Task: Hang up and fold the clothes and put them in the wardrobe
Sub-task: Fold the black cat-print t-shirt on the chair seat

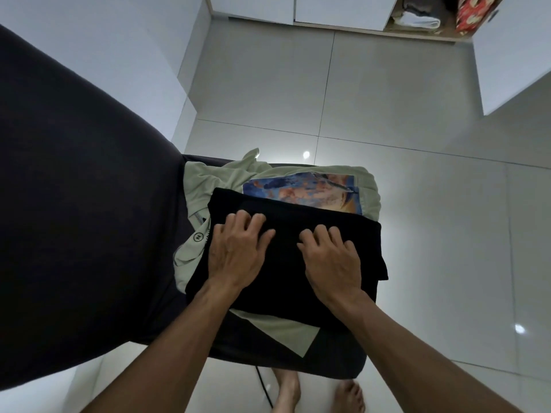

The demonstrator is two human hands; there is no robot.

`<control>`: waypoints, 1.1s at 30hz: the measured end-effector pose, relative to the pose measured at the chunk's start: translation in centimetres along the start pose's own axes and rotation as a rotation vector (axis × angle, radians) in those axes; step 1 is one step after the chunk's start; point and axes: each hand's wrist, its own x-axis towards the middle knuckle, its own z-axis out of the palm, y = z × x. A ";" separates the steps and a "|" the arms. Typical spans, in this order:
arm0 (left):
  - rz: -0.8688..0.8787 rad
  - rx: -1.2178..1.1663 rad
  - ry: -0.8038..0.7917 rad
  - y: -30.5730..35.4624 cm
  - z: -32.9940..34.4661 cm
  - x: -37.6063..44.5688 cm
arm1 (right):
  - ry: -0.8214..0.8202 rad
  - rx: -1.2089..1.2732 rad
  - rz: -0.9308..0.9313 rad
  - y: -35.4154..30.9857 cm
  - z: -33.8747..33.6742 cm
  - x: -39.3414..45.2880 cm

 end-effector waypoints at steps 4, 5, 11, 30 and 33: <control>-0.142 0.011 -0.292 1.0 0.1 1.2 | -0.149 0.156 0.026 1.0 -0.5 0.0; -0.162 0.021 -0.313 1.2 -0.2 1.4 | -0.155 0.208 0.028 1.2 -0.9 0.1; -0.116 0.001 -0.182 3.6 -1.9 2.0 | -0.180 0.364 0.212 5.6 -3.9 0.4; -0.902 -0.090 0.137 17.6 1.1 -1.0 | -0.755 0.326 -0.250 14.0 -4.6 10.9; -1.061 -0.176 -0.005 22.9 1.6 -2.7 | -0.828 0.355 -0.247 14.9 -4.6 11.8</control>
